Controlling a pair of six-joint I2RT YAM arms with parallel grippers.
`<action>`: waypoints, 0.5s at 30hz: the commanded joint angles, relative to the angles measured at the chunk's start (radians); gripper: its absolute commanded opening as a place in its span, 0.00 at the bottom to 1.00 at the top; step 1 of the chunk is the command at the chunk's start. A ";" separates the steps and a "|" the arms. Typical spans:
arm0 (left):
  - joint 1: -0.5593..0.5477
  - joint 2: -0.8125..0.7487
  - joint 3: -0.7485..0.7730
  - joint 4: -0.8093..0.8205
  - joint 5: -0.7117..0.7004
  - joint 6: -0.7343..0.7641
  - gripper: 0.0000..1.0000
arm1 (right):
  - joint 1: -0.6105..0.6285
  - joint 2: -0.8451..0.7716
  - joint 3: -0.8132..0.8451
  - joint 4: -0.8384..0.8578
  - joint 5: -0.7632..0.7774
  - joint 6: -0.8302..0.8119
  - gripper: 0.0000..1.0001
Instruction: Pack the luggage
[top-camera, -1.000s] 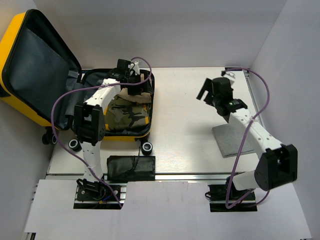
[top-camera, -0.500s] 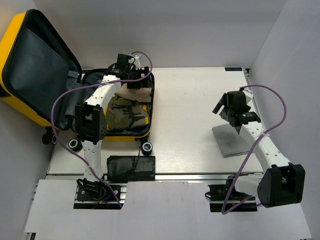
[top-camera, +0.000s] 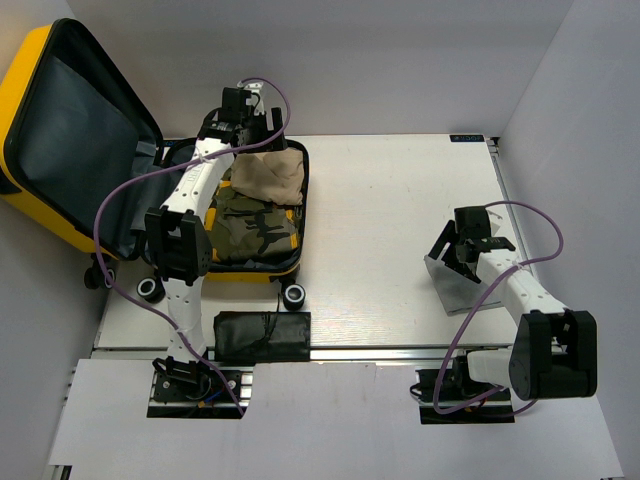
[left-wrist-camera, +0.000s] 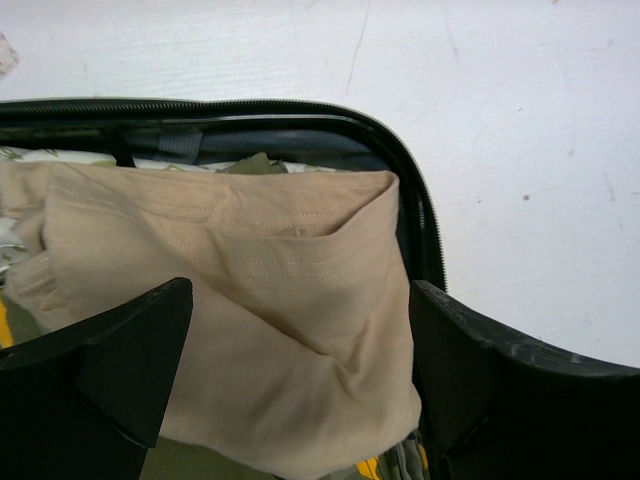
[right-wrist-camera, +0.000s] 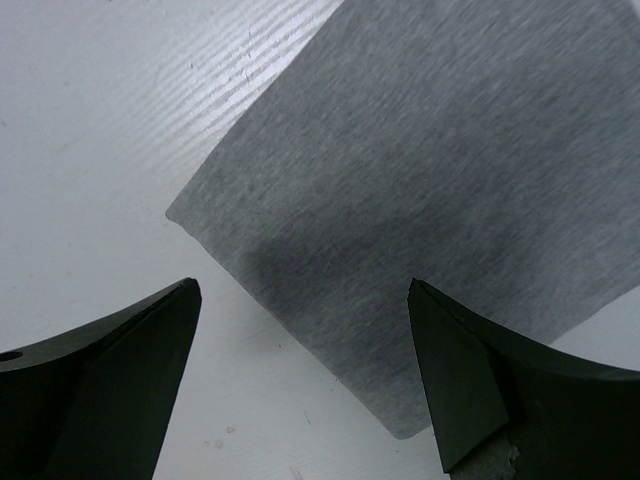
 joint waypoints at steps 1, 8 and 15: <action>0.006 0.059 0.002 0.001 -0.011 0.008 0.98 | -0.010 0.038 -0.020 0.070 -0.071 -0.047 0.89; -0.015 0.133 0.020 0.100 0.089 0.054 0.98 | 0.016 0.196 -0.039 0.170 -0.173 -0.085 0.89; -0.015 0.150 0.078 0.102 0.124 0.049 0.98 | 0.185 0.295 0.006 0.239 -0.232 -0.114 0.89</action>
